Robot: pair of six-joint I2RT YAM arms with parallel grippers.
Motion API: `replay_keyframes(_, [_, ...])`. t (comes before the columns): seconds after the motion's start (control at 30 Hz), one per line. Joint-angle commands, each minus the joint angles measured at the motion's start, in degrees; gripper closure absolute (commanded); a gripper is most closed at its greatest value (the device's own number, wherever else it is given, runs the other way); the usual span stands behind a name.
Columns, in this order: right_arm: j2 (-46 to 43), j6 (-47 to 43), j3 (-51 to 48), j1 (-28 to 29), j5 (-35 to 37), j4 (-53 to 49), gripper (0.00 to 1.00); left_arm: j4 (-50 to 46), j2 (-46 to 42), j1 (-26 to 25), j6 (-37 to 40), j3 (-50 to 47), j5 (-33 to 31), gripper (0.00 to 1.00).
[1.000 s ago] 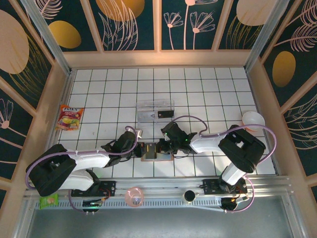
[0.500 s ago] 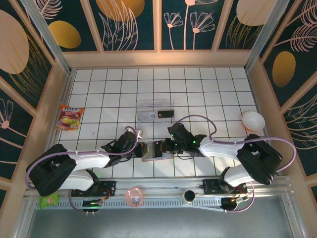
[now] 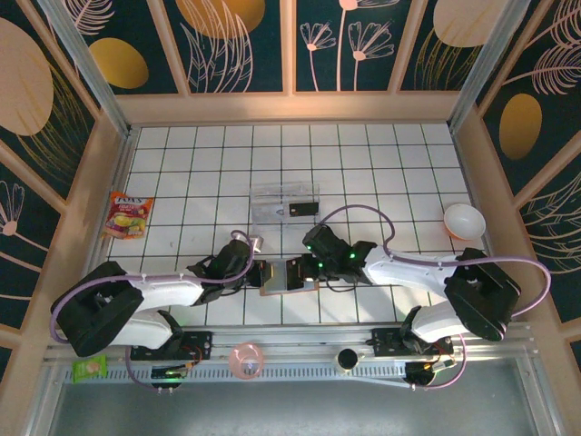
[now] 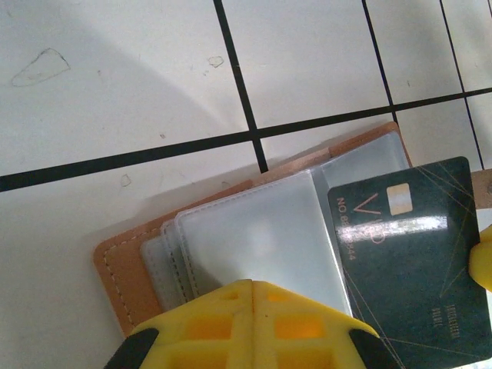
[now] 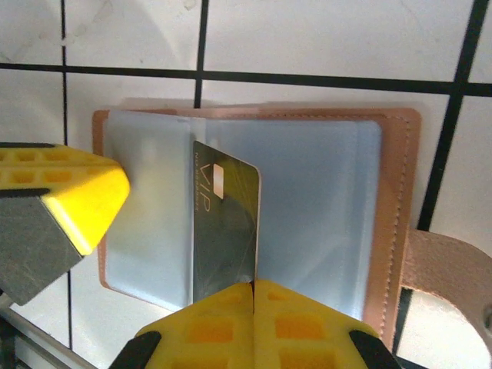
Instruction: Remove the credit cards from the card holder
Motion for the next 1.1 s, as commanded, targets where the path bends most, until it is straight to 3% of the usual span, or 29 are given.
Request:
replay_keyframes(0.0, [-0.93, -1.55, 1.36, 0.14, 2.22, -4.19, 1.0, -1.0, 1.11, 0.02, 1.26, 0.68, 0.55, 1.0])
replay_keyframes(0.43, [1.29, -1.86, 0.75, 0.1, -1.56, 3.64, 1.0, 0.48, 2.31, 0.11, 1.62, 0.48, 2.43, 1.0])
replay_keyframes(0.83, [3.22, -1.42, -1.54, -1.12, -5.15, 8.31, 0.8, 1.4, 3.33, 0.04, 1.66, 0.38, 3.42, 1.0])
replay_keyframes(0.93, [3.46, -1.72, -1.45, -1.43, -4.9, 8.03, 0.8, 1.13, 3.32, 0.05, 1.75, 0.55, 3.24, 1.0])
replay_keyframes(1.07, [1.95, -3.52, -0.93, -1.88, -3.47, 6.16, 0.97, 0.8, 3.15, 0.07, 1.91, 0.66, 2.81, 1.0])
